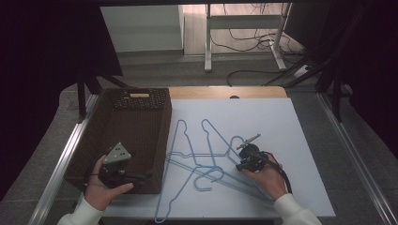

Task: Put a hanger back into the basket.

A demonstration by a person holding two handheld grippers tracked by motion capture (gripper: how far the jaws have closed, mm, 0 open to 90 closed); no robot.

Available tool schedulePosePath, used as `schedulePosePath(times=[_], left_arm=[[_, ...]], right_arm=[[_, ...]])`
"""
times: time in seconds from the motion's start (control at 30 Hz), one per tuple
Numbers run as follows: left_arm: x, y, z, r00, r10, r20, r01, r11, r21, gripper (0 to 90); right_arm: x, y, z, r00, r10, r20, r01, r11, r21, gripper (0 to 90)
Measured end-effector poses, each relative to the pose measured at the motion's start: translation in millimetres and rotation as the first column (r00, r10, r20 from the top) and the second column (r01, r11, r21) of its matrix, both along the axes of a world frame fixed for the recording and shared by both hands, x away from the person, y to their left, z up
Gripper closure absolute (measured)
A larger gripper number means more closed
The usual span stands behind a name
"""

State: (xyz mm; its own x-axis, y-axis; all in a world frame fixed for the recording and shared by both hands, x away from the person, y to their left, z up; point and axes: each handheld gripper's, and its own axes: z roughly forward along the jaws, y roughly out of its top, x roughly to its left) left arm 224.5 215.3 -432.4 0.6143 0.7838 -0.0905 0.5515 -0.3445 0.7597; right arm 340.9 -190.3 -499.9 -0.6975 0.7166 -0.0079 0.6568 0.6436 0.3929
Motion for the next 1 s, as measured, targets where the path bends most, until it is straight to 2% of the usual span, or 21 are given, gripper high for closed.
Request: schedulePosePath(times=[0.07,0.1,0.17,0.2,0.27,0.37,0.5,0.57,0.67,0.8,0.83,0.87,1.0], left_arm=[[0.0,0.0,-0.1,1.0000,0.000,0.000,0.000,1.0000,0.001,4.8],[-0.3,-0.4,0.1,1.0000,-0.001,0.000,0.001,1.0000,0.001,4.8],[-0.5,-0.6,0.3,1.0000,-0.002,0.001,0.002,1.0000,0.002,4.8],[-0.7,-0.8,0.6,1.0000,-0.002,0.001,0.002,1.0000,0.001,4.8],[-1.1,-1.1,1.0,1.0000,-0.003,0.003,0.003,1.0000,0.002,4.8],[-1.0,-1.1,0.4,1.0000,-0.002,0.002,0.002,1.0000,0.003,4.9],[-0.9,-1.0,-0.3,1.0000,0.000,0.001,0.000,1.0000,0.005,4.9],[-1.5,-0.8,0.8,1.0000,0.000,0.003,0.000,1.0000,0.005,5.0],[-2.2,-0.9,2.8,1.0000,0.001,0.009,-0.001,1.0000,0.002,5.0],[-2.8,-1.8,5.5,0.9999,-0.005,0.016,0.005,1.0000,0.000,5.5],[-2.9,-2.4,6.2,0.9998,-0.007,0.019,0.007,1.0000,-0.001,5.5],[-2.8,-3.3,7.3,0.9997,-0.011,0.020,0.011,0.9999,-0.001,6.2],[-2.1,-8.2,11.4,0.9993,-0.027,0.027,0.027,0.9996,-0.003,7.2]], right_arm=[[0.2,1.6,0.4,0.9999,0.011,0.000,-0.011,1.000,-0.016,70.1],[0.9,5.7,1.2,0.9998,0.016,-0.009,-0.016,0.999,-0.039,72.9],[3.3,8.2,1.9,0.9994,0.024,-0.025,-0.025,0.998,-0.050,77.0],[3.3,8.2,1.9,0.9994,0.024,-0.025,-0.025,0.998,-0.050,77.0],[6.7,7.6,2.1,0.9983,0.034,-0.047,-0.036,0.999,-0.038,85.2],[9.5,4.7,2.0,0.9972,0.043,-0.062,-0.044,0.999,-0.020,86.3],[9.8,2.4,1.7,0.9957,0.075,-0.054,-0.075,0.997,-0.007,86.9],[9.9,-0.7,1.6,0.9941,0.098,-0.048,-0.098,0.995,0.010,87.1],[9.8,-4.0,2.3,0.9941,0.103,-0.035,-0.103,0.995,0.018,87.1],[6.5,-18.4,14.3,0.9921,0.124,0.018,-0.125,0.987,0.100,87.2],[6.5,-18.4,14.3,0.9921,0.124,0.018,-0.125,0.987,0.100,87.2],[3.5,-24.7,20.2,0.9886,0.145,0.040,-0.149,0.980,0.128,87.2],[-1.8,-33.8,26.3,0.9872,0.149,0.059,-0.156,0.976,0.153,87.2]])
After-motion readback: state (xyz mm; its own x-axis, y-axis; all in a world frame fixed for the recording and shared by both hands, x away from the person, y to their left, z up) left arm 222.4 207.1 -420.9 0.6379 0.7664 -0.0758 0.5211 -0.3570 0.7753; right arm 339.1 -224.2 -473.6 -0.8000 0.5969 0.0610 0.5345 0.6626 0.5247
